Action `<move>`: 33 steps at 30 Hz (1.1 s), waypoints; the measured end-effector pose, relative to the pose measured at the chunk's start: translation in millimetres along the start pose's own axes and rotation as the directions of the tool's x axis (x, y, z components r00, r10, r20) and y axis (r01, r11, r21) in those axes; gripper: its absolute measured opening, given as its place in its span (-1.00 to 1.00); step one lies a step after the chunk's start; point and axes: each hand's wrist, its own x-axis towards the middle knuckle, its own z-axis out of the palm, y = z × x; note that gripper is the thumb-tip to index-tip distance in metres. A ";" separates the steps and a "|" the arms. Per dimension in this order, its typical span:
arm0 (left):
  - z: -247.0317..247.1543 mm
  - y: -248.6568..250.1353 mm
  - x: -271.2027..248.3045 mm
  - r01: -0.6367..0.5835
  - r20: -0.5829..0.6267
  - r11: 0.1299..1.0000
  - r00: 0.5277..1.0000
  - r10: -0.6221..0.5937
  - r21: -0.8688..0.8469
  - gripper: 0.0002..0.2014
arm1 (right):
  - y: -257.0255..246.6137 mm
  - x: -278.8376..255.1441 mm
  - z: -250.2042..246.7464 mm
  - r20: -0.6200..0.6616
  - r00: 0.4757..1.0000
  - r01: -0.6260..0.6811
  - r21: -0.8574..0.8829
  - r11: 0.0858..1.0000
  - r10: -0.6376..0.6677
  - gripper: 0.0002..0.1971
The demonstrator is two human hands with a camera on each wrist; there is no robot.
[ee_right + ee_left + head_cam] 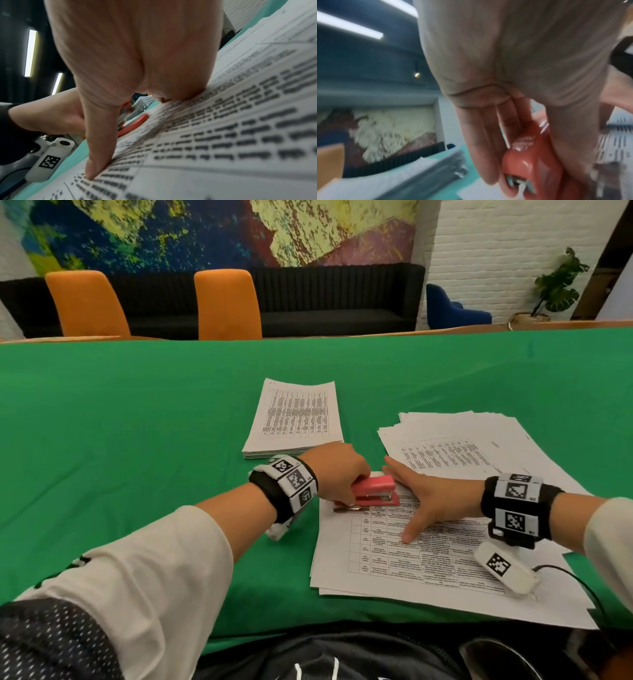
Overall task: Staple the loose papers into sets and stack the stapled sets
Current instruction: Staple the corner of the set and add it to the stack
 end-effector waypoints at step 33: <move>11.1 0.0 5.2 -0.057 -0.007 0.995 0.998 0.056 -0.084 -0.74 | -3.6 -6.6 -4.1 0.029 0.999 -0.029 0.098 0.995 0.026 0.48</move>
